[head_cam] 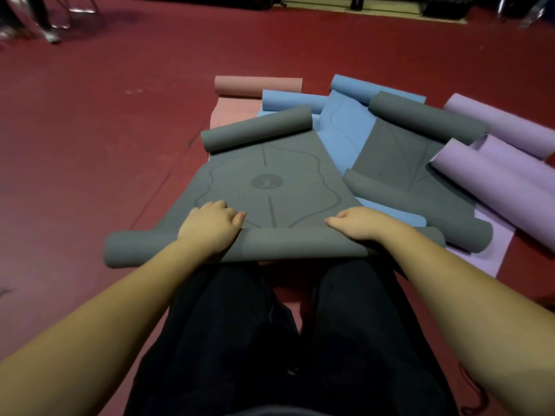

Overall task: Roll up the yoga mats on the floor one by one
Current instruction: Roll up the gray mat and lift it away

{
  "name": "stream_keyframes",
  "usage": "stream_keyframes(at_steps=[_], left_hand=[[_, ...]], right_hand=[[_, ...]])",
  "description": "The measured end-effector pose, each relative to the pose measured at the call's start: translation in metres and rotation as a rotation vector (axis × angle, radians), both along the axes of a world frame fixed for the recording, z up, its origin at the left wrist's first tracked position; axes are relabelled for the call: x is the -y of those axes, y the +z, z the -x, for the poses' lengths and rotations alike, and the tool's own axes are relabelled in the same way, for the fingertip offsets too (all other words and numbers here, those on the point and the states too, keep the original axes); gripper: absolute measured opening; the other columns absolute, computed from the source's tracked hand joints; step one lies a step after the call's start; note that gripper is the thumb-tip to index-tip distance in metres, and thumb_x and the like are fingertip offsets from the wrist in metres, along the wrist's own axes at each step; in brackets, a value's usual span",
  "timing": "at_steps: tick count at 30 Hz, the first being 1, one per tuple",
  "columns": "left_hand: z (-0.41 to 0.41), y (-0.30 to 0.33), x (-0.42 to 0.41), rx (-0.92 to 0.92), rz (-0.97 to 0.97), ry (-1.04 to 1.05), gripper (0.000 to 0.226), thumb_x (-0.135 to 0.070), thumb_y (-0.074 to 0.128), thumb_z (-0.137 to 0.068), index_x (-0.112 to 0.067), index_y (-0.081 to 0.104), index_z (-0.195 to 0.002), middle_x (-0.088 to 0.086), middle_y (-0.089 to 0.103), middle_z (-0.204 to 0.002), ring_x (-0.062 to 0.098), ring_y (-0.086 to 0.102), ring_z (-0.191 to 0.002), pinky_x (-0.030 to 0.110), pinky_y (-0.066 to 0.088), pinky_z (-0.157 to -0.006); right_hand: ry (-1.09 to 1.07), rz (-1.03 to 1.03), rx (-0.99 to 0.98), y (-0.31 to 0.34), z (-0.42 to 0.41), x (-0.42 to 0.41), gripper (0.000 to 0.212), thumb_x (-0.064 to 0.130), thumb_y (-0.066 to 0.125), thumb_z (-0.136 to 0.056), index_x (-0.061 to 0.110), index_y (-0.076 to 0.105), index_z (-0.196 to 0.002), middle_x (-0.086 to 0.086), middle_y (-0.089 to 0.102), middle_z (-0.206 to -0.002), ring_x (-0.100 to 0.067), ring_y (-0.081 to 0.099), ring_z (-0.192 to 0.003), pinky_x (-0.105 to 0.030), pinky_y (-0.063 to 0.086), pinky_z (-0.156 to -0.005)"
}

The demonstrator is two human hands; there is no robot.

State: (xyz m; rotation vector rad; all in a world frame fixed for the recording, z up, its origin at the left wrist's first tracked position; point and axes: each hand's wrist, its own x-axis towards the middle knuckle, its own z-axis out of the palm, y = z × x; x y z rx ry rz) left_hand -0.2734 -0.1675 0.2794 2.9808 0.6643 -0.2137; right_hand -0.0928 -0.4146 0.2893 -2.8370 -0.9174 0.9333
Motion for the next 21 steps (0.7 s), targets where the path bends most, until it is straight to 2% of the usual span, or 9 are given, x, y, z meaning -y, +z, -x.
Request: stream_keyframes(at_steps=[2, 6, 9, 12, 15, 17, 19, 21], left_hand=[[0.002, -0.004, 0.006, 0.159, -0.067, -0.012, 0.046, -0.040, 0.034, -0.104, -0.011, 0.066, -0.086, 0.012, 0.065, -0.095, 0.036, 0.060, -0.095, 0.042, 0.045, -0.076], [0.010, -0.015, 0.020, 0.277, -0.114, 0.025, 0.058, -0.046, 0.032, -0.096, -0.009, 0.063, -0.064, 0.014, 0.063, -0.067, 0.038, 0.061, -0.070, 0.040, 0.044, -0.058], [0.017, -0.025, 0.032, 0.268, -0.146, 0.008, 0.058, -0.054, 0.032, -0.093, -0.010, 0.059, -0.066, 0.013, 0.060, -0.068, 0.037, 0.060, -0.070, 0.040, 0.043, -0.064], [0.016, -0.029, 0.029, 0.229, -0.161, -0.003, 0.065, -0.060, 0.024, -0.093, -0.012, 0.062, -0.071, 0.011, 0.063, -0.074, 0.035, 0.062, -0.078, 0.041, 0.043, -0.072], [0.005, -0.024, 0.019, 0.166, -0.145, 0.011, 0.067, -0.060, 0.018, -0.094, -0.016, 0.063, -0.071, 0.008, 0.067, -0.080, 0.033, 0.063, -0.084, 0.039, 0.041, -0.073], [-0.002, -0.024, 0.013, 0.161, -0.147, -0.009, 0.061, -0.058, 0.023, -0.098, -0.019, 0.056, -0.066, 0.007, 0.067, -0.079, 0.032, 0.063, -0.083, 0.038, 0.041, -0.070], [-0.009, -0.023, 0.010, 0.149, -0.125, -0.034, 0.059, -0.056, 0.026, -0.100, -0.018, 0.053, -0.063, 0.007, 0.066, -0.077, 0.032, 0.064, -0.081, 0.036, 0.042, -0.068], [-0.017, -0.022, 0.008, 0.103, -0.086, -0.023, 0.063, -0.058, 0.024, -0.100, -0.016, 0.059, -0.070, 0.008, 0.068, -0.084, 0.032, 0.065, -0.088, 0.035, 0.042, -0.069]], right_hand=[[-0.006, -0.018, -0.017, -0.001, -0.002, -0.003, 0.051, 0.053, 0.034, -0.100, 0.017, 0.070, -0.106, -0.012, 0.056, -0.137, -0.029, 0.053, -0.121, -0.032, 0.039, -0.096], [-0.044, -0.001, -0.021, -0.005, -0.011, -0.005, 0.060, 0.055, 0.038, -0.099, 0.012, 0.059, -0.135, -0.013, 0.049, -0.146, -0.030, 0.048, -0.130, -0.032, 0.037, -0.100], [-0.046, 0.051, 0.008, -0.011, -0.020, -0.011, 0.061, 0.055, 0.041, -0.094, 0.010, 0.061, -0.131, -0.014, 0.053, -0.141, -0.031, 0.052, -0.123, -0.033, 0.039, -0.091], [0.014, 0.046, 0.059, -0.017, -0.025, -0.017, 0.051, 0.050, 0.040, -0.097, 0.012, 0.069, -0.116, -0.012, 0.061, -0.129, -0.030, 0.055, -0.113, -0.033, 0.041, -0.088], [-0.013, -0.074, 0.185, -0.021, -0.020, -0.016, 0.054, 0.055, 0.033, -0.101, 0.018, 0.070, -0.110, -0.011, 0.065, -0.120, -0.031, 0.057, -0.112, -0.035, 0.040, -0.082], [-0.073, -0.175, 0.293, -0.023, -0.014, -0.013, 0.061, 0.058, 0.024, -0.101, 0.019, 0.069, -0.091, -0.010, 0.068, -0.103, -0.031, 0.059, -0.100, -0.035, 0.038, -0.073], [-0.141, -0.242, 0.347, -0.024, -0.008, -0.008, 0.066, 0.058, 0.019, -0.102, 0.016, 0.063, -0.077, -0.007, 0.063, -0.084, -0.030, 0.057, -0.087, -0.036, 0.036, -0.068], [-0.164, -0.280, 0.392, -0.027, -0.003, 0.000, 0.064, 0.056, 0.021, -0.102, 0.014, 0.064, -0.080, -0.005, 0.059, -0.082, -0.030, 0.054, -0.083, -0.037, 0.038, -0.068]])
